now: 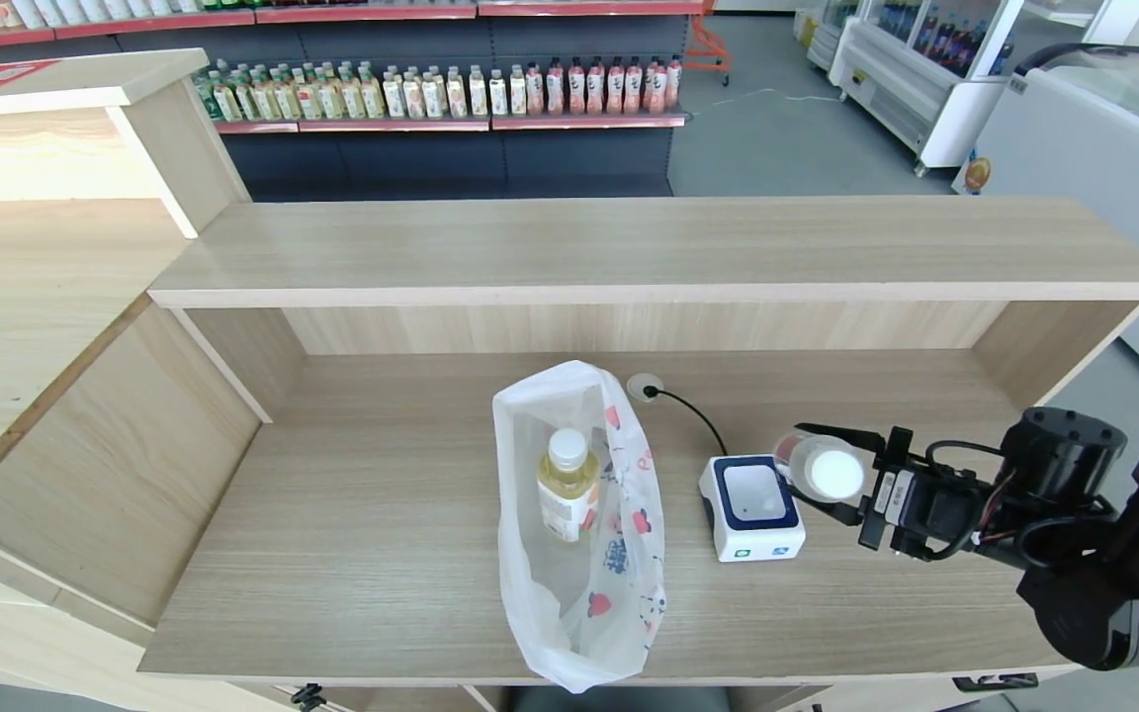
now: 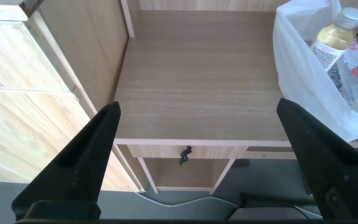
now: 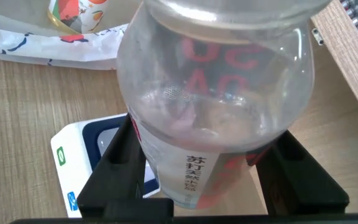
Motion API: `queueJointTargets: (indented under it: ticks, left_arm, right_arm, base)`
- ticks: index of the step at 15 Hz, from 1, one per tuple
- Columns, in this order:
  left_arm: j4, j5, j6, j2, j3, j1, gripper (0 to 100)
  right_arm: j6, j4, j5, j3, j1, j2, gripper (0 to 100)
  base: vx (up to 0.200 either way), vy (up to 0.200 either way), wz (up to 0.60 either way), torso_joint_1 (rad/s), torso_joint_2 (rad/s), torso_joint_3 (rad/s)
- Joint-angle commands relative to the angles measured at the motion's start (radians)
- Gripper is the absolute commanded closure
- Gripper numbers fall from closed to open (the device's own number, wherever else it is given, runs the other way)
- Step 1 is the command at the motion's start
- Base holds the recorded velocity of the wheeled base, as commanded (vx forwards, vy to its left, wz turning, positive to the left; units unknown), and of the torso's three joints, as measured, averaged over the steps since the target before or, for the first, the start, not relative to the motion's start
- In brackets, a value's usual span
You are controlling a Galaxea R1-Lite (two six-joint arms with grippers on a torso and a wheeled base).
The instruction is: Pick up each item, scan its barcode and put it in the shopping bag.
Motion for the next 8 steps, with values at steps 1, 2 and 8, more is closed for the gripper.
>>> queueJointTargets:
  ticks: [1, 2, 8]
  left_arm:
    - [0.000, 0.000, -0.001, 0.000, 0.000, 0.000, 0]
    - [0.000, 0.000, -0.001, 0.000, 0.000, 0.000, 0]
    - [0.000, 0.000, -0.001, 0.000, 0.000, 0.000, 0]
  right_arm:
    - [-0.001, -0.004, 0.002, -0.033, 0.007, 0.047, 100]
    - [-0.001, -0.013, 0.000, -0.047, 0.010, 0.062, 100]
    - [0.005, -0.019, 0.000, -0.148, 0.056, 0.142, 100]
  base:
    - [0.000, 0.000, 0.00, 0.000, 0.00, 0.000]
    - [0.000, 0.000, 0.00, 0.000, 0.00, 0.000]
    - [0.000, 0.000, 0.00, 0.000, 0.00, 0.000]
